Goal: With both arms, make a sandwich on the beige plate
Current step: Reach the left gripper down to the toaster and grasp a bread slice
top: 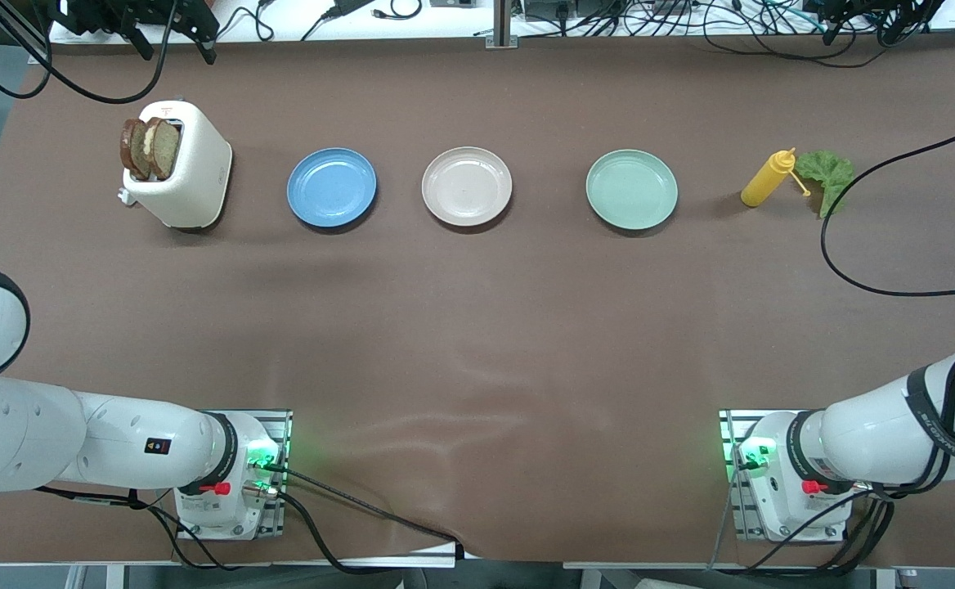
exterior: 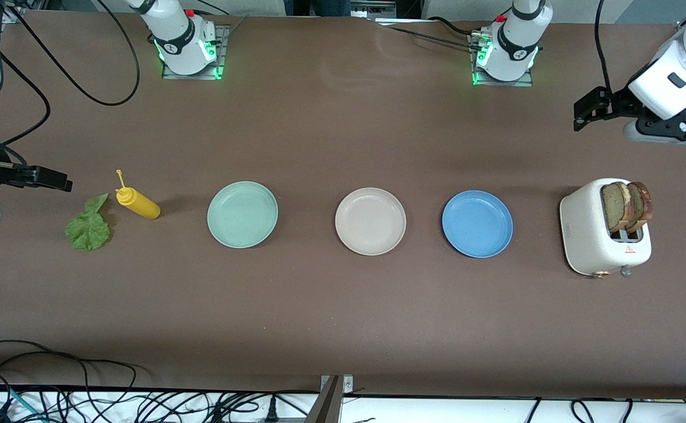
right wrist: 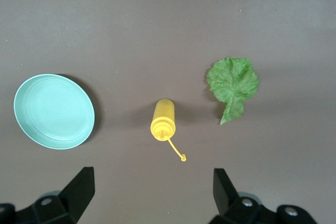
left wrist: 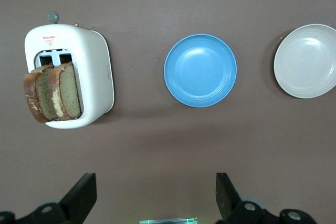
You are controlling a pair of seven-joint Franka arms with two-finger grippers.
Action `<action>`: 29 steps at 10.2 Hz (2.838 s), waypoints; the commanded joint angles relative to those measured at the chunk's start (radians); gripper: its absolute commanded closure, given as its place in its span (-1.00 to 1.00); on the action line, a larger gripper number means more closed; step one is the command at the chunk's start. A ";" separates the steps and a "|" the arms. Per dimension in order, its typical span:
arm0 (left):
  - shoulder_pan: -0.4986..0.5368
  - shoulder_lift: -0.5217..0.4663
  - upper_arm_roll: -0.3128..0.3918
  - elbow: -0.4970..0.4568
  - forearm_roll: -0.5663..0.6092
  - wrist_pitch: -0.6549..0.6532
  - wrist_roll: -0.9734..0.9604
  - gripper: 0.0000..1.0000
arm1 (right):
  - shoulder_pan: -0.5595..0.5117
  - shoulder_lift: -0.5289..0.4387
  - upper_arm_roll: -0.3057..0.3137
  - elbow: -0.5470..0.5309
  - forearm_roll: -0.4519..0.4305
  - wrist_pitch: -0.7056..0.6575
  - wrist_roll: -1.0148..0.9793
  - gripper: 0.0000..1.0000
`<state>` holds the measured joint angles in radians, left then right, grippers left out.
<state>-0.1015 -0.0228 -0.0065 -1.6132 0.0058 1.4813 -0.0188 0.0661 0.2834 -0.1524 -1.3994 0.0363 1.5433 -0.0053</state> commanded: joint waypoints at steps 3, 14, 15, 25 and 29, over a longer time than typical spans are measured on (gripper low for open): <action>0.034 0.026 0.006 0.015 -0.009 -0.010 0.002 -1.00 | -0.011 -0.009 0.010 -0.010 0.011 0.006 -0.004 -1.00; 0.161 0.205 0.006 0.027 0.126 0.103 0.116 -1.00 | -0.008 -0.009 0.011 -0.010 0.010 0.006 -0.005 -1.00; 0.192 0.239 0.006 0.027 0.122 0.134 0.184 -1.00 | -0.008 -0.009 0.011 -0.012 0.010 0.003 -0.005 -1.00; 0.276 0.368 0.006 -0.120 0.111 0.312 0.201 0.16 | -0.005 -0.009 0.013 -0.010 0.010 0.003 -0.005 -1.00; 0.276 0.350 0.008 -0.100 0.121 0.263 0.198 1.00 | -0.005 -0.009 0.013 -0.010 0.010 0.003 -0.005 -1.00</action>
<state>0.1659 0.3601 0.0091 -1.7077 0.1123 1.7689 0.1642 0.0675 0.2845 -0.1460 -1.4005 0.0363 1.5432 -0.0056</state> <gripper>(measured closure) 0.700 0.000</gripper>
